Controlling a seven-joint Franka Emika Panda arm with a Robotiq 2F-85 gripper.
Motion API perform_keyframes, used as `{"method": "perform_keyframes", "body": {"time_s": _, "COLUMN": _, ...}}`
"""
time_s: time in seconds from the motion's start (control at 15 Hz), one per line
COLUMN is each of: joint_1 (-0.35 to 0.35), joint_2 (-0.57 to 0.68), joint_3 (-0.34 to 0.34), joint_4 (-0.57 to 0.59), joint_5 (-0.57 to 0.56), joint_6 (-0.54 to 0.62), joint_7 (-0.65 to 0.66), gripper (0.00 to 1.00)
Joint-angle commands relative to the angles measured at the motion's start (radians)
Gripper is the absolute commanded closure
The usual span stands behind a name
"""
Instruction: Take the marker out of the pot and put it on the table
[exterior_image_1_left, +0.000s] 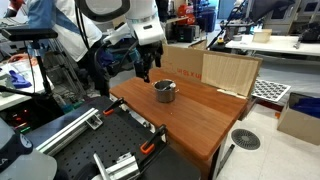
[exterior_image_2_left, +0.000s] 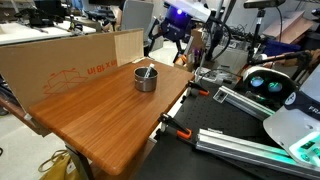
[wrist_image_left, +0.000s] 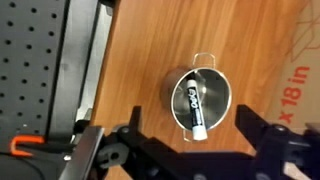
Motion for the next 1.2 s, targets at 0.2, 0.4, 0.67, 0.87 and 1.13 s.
{"method": "perform_keyframes", "body": {"time_s": 0.2, "joint_1": -0.027, "joint_2": 0.095, "joint_3": -0.022, "joint_4": 0.076, "joint_5": -0.246, "joint_6": 0.0, "joint_7": 0.274, "gripper": 0.0}}
{"method": "perform_keyframes", "body": {"time_s": 0.4, "joint_1": -0.019, "joint_2": 0.131, "joint_3": -0.037, "joint_4": 0.124, "joint_5": -0.331, "joint_6": -0.021, "joint_7": 0.367, "gripper": 0.0}}
{"method": "perform_keyframes", "body": {"time_s": 0.67, "joint_1": -0.004, "joint_2": 0.188, "joint_3": -0.053, "joint_4": 0.179, "joint_5": -0.39, "joint_6": -0.055, "joint_7": 0.434, "gripper": 0.0}}
{"method": "perform_keyframes", "body": {"time_s": 0.87, "joint_1": 0.009, "joint_2": 0.238, "joint_3": -0.056, "joint_4": 0.221, "joint_5": -0.37, "joint_6": -0.076, "joint_7": 0.416, "gripper": 0.0}}
{"method": "perform_keyframes", "body": {"time_s": 1.13, "joint_1": 0.034, "joint_2": 0.306, "joint_3": -0.073, "joint_4": 0.27, "joint_5": -0.373, "joint_6": -0.088, "joint_7": 0.424, "gripper": 0.0}}
